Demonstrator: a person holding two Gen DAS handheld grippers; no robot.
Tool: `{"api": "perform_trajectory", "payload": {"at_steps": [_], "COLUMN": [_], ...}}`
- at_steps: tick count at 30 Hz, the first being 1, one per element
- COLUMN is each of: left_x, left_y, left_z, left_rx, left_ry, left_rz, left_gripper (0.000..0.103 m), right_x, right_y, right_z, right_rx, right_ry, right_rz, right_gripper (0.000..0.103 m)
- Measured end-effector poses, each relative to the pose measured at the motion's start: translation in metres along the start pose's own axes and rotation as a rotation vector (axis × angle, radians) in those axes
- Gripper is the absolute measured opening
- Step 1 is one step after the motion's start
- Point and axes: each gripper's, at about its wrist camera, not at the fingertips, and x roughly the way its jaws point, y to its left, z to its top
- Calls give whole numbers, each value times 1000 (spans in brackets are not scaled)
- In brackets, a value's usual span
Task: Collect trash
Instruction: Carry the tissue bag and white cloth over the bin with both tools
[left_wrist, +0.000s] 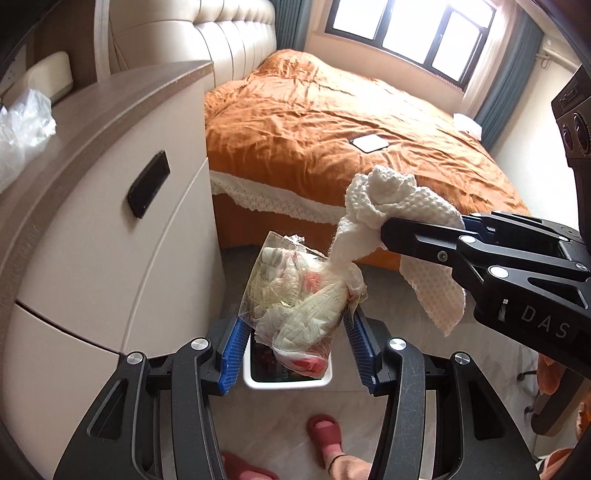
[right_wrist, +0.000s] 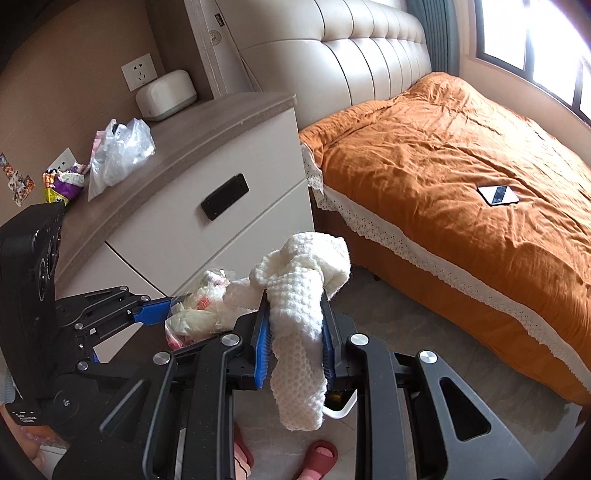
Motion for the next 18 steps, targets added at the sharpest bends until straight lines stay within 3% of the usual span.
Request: {"api": "perform_trajectory", "payload": {"at_steps": [7, 18], "left_x": [56, 180], "left_y": [12, 40], "left_z": [-21, -86], "left_rx": [-21, -54], "left_ry": [42, 148], "left_rz": [-11, -42], "left_gripper": [50, 50], "right_x": [52, 182], "right_y": [-15, -37], "right_z": [-25, -92], "right_rx": [7, 22], "right_ry": [63, 228], "right_rz": [5, 5], "right_gripper": [25, 26]}}
